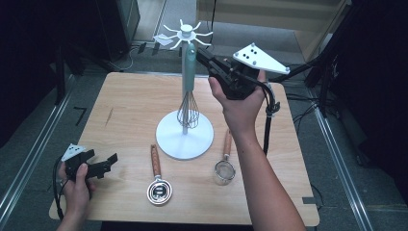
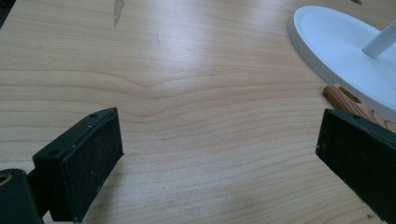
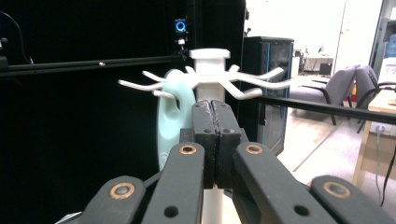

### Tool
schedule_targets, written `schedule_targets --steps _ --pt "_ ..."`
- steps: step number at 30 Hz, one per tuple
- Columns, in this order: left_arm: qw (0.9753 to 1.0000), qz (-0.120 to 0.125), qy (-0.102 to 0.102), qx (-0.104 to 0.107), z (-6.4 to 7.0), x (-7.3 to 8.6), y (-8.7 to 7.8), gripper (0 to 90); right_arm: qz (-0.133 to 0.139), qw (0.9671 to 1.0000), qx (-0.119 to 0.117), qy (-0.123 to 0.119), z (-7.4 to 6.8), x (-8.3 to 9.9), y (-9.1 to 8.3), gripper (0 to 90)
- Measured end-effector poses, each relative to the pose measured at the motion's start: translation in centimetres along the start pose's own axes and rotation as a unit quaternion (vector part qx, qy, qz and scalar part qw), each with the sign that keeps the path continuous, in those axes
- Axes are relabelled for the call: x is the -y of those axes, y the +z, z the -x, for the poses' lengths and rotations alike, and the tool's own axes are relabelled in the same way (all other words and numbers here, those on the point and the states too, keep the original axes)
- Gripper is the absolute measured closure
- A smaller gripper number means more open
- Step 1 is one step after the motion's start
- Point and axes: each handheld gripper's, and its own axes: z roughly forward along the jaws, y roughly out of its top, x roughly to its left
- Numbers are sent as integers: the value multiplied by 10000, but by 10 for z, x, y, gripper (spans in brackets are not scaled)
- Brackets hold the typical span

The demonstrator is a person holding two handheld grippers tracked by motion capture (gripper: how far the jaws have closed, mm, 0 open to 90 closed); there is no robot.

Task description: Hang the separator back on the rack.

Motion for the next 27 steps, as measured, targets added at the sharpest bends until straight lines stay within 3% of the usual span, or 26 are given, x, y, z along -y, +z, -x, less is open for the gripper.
schedule_targets --steps 5,15,23,27 --pt "10000 -9 12 -1 0 0 0 6 -5 9999 -121 -32 -9 1 4 900" --pt "10000 -17 24 10 0 0 0 6 -70 9996 -129 -231 -25 3 15 900" --pt "10000 -8 18 7 1 0 0 6 -217 9990 132 -355 -19 12 9 865" --pt "10000 2 13 4 1 0 0 6 -386 9985 179 -354 -15 21 2 804"
